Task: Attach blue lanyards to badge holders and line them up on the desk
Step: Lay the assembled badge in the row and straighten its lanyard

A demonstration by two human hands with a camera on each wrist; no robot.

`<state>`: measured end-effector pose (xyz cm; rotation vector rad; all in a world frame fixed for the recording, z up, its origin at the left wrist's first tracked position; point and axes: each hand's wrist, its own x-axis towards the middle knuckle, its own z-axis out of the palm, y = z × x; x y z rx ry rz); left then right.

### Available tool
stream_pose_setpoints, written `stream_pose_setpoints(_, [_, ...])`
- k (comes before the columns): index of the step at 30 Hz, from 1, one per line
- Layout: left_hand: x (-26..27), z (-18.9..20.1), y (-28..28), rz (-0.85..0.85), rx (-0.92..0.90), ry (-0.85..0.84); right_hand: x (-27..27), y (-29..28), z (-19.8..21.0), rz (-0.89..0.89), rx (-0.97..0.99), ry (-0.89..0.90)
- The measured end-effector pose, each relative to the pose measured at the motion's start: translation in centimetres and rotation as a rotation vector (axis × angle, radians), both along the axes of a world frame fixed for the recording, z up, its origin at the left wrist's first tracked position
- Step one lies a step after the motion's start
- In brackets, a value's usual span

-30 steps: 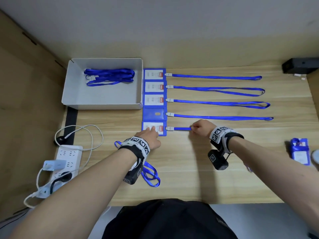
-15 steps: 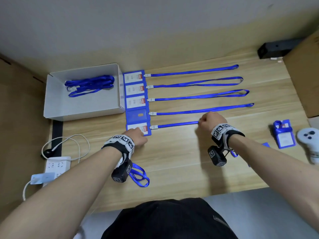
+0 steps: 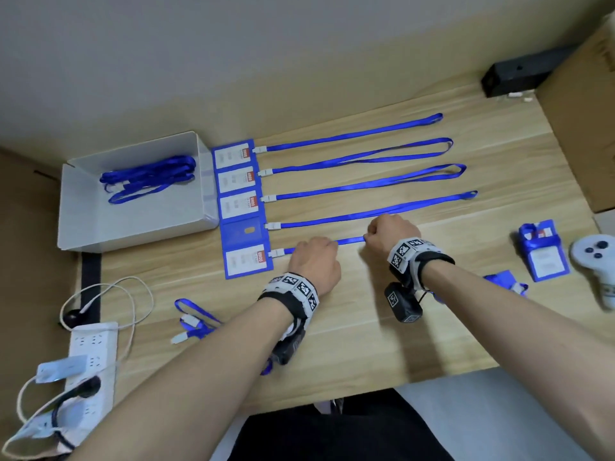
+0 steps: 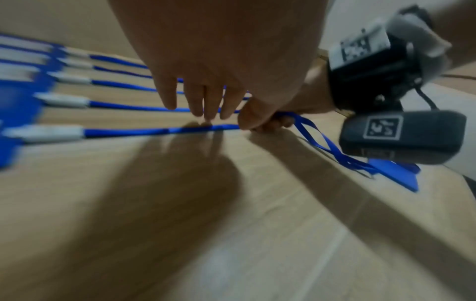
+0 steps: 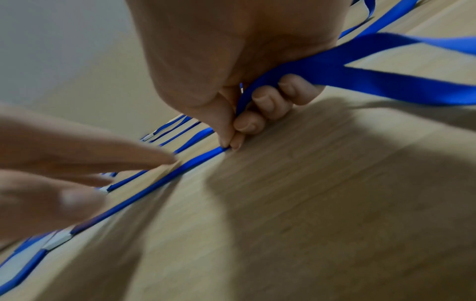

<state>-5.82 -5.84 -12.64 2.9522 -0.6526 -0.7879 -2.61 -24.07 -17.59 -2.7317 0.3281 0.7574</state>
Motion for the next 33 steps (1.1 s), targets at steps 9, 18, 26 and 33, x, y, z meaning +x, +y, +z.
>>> stream_pose_setpoints(9, [-2.0, -6.3, -2.7, -0.022, -0.071, 0.073, -0.6, -2.6, -0.9, 0.074, 0.054, -0.091])
stream_pose_setpoints(18, [-1.8, -6.5, -2.9, -0.034, -0.017, 0.123, -2.2, -12.9, -0.1, -0.027, 0.289, -0.131])
stream_pose_setpoints(26, [-1.6, -6.8, -2.8, -0.037, -0.011, 0.138, -2.7, -19.3, -0.2, -0.211, 0.278, -0.251])
stream_pose_setpoints(33, [-1.5, -6.1, -2.8, -0.042, -0.006, 0.157, -2.4, -19.8, -0.8, -0.341, 0.139, -0.214])
